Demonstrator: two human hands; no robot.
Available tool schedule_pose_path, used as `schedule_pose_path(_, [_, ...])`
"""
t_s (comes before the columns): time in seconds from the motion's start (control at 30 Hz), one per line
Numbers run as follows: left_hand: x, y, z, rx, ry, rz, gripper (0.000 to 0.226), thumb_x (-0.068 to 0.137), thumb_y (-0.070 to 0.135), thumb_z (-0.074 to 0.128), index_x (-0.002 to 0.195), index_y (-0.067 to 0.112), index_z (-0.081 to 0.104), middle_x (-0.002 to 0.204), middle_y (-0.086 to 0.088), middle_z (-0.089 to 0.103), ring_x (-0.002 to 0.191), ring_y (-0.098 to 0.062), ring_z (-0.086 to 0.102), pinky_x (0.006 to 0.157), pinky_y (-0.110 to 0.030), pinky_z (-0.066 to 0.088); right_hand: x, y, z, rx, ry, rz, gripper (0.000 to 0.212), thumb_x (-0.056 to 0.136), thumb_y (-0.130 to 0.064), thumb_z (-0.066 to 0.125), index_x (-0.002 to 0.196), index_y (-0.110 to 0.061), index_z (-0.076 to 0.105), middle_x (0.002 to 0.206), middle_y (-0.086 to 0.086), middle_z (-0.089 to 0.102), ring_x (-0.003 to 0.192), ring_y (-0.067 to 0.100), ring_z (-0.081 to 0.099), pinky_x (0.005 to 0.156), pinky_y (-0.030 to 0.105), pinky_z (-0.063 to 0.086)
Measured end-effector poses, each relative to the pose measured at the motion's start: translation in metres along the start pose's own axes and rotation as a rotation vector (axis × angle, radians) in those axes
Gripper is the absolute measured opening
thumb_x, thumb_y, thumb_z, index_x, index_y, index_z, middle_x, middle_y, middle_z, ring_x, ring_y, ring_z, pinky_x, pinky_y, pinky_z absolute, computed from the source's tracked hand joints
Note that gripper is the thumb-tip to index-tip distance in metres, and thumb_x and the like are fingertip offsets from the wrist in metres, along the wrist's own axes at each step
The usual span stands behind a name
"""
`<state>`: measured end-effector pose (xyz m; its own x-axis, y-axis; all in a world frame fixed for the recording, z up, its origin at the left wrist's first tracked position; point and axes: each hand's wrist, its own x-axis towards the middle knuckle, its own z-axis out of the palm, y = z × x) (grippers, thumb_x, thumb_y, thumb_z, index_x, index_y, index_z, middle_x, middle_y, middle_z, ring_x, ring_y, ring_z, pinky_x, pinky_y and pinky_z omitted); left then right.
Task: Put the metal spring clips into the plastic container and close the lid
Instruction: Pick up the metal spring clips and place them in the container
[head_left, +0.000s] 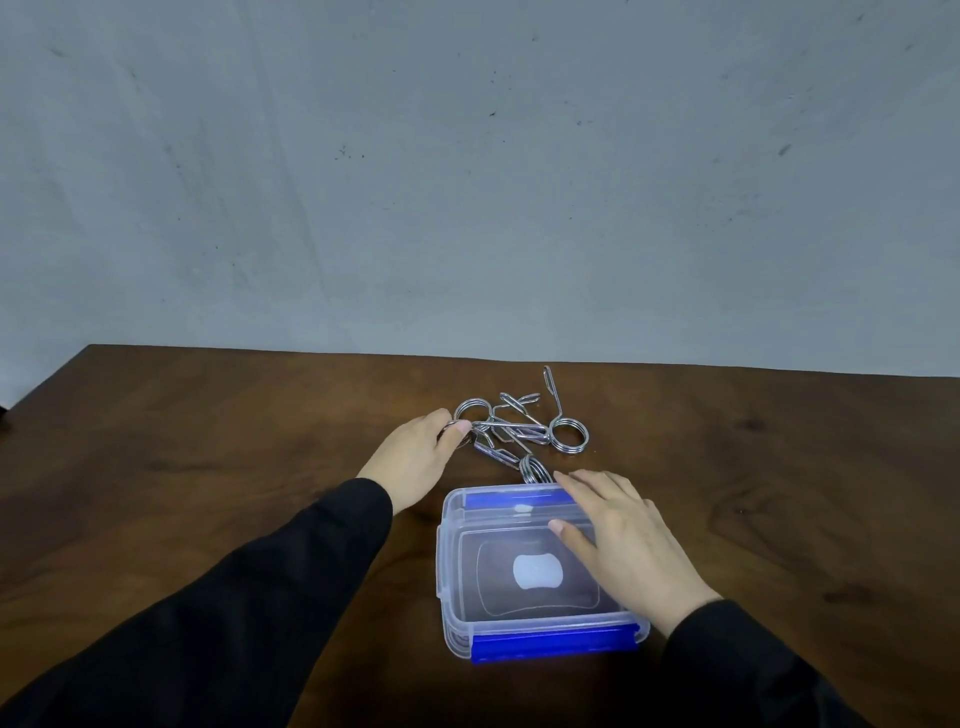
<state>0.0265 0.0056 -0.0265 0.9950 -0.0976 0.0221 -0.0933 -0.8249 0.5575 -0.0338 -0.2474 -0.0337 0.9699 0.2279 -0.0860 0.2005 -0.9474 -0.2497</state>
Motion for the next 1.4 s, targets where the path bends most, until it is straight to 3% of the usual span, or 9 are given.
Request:
schedule_pose_path(0.2, [0.003,0.007,-0.012,0.046,0.069,-0.103,0.045,0.104,0.048,0.028,0.075,0.019,0.048,0.067,0.000,0.055,0.067,-0.020,0.056,0.057,-0.032,0.038,0.000,0.000,0.000,0.010,-0.007,0.009,0.065,0.094,-0.062,0.046,0.154,-0.040,0.030,0.161,-0.013,0.032,0.148,0.012,0.029,0.117,0.044,0.031])
schedule_pose_path(0.33, [0.005,0.011,-0.027,0.127,0.044,-0.112,0.055,0.104,0.049,0.025,0.084,0.010,0.058,0.074,-0.011,0.065,0.070,-0.025,0.065,0.069,-0.039,0.054,0.000,0.000,0.000,0.017,-0.003,0.002,0.065,0.094,-0.061,0.047,0.153,-0.040,0.031,0.160,-0.013,0.034,0.147,0.012,0.031,0.116,0.043,0.033])
schedule_pose_path(0.5, [0.000,0.022,-0.037,0.228,0.082,0.023,0.041,0.105,0.043,0.032,0.077,0.018,0.048,0.070,-0.007,0.061,0.066,-0.021,0.065,0.052,-0.024,0.038,-0.001,-0.003,-0.003,0.039,-0.023,0.021,0.068,0.093,-0.065,0.042,0.154,-0.040,0.027,0.162,-0.012,0.032,0.148,0.013,0.028,0.119,0.044,0.027])
schedule_pose_path(0.7, [-0.018,0.041,-0.037,0.196,0.126,0.284,0.033,0.102,0.046,0.036,0.080,0.022,0.042,0.062,0.009,0.045,0.056,-0.016,0.046,0.049,-0.031,0.032,-0.001,-0.013,-0.045,0.514,0.158,-0.067,0.078,0.084,-0.068,0.041,0.155,-0.041,0.023,0.160,-0.021,0.026,0.143,0.003,0.031,0.110,0.031,0.039])
schedule_pose_path(0.8, [-0.030,0.045,-0.035,0.200,0.169,0.465,0.037,0.096,0.053,0.030,0.080,0.021,0.042,0.068,0.006,0.048,0.059,-0.018,0.048,0.050,-0.030,0.032,0.004,-0.008,-0.068,0.670,0.049,-0.136,0.072,0.085,-0.071,0.042,0.150,-0.043,0.032,0.148,-0.025,0.047,0.132,-0.001,0.047,0.112,0.038,0.041])
schedule_pose_path(0.9, [-0.038,0.041,-0.026,0.226,0.145,0.584,0.040,0.096,0.052,0.036,0.082,0.016,0.049,0.077,0.001,0.054,0.062,-0.019,0.052,0.053,-0.031,0.041,0.007,0.008,-0.077,0.855,-0.280,-0.138,0.074,0.081,-0.083,0.042,0.143,-0.044,0.047,0.139,-0.020,0.061,0.129,0.003,0.054,0.115,0.045,0.038])
schedule_pose_path(1.1, [-0.062,0.027,0.007,0.243,0.106,0.851,0.039,0.096,0.041,0.046,0.086,0.008,0.065,0.109,-0.010,0.066,0.079,-0.023,0.065,0.061,-0.033,0.056,0.004,-0.006,-0.057,0.354,-0.523,-0.273,0.041,0.084,-0.054,0.068,0.122,-0.041,0.058,0.112,-0.014,0.067,0.101,0.011,0.064,0.089,0.037,0.053])
schedule_pose_path(1.23, [-0.068,0.004,0.010,0.089,-0.009,0.614,0.034,0.093,0.039,0.042,0.097,0.014,0.065,0.126,-0.002,0.066,0.110,-0.017,0.061,0.092,-0.033,0.051,0.002,-0.012,-0.029,0.184,-0.463,-0.252,0.030,0.084,-0.046,0.062,0.107,-0.028,0.057,0.110,0.000,0.062,0.098,0.022,0.059,0.081,0.042,0.052])
schedule_pose_path(1.4, [-0.046,-0.001,0.003,-0.187,0.217,0.247,0.032,0.098,0.038,0.040,0.115,0.022,0.061,0.108,0.007,0.065,0.098,-0.005,0.059,0.086,-0.027,0.050,0.009,-0.014,-0.002,0.023,-0.417,-0.285,0.045,0.087,-0.043,0.065,0.130,-0.032,0.054,0.129,-0.008,0.053,0.118,0.013,0.045,0.102,0.036,0.041])
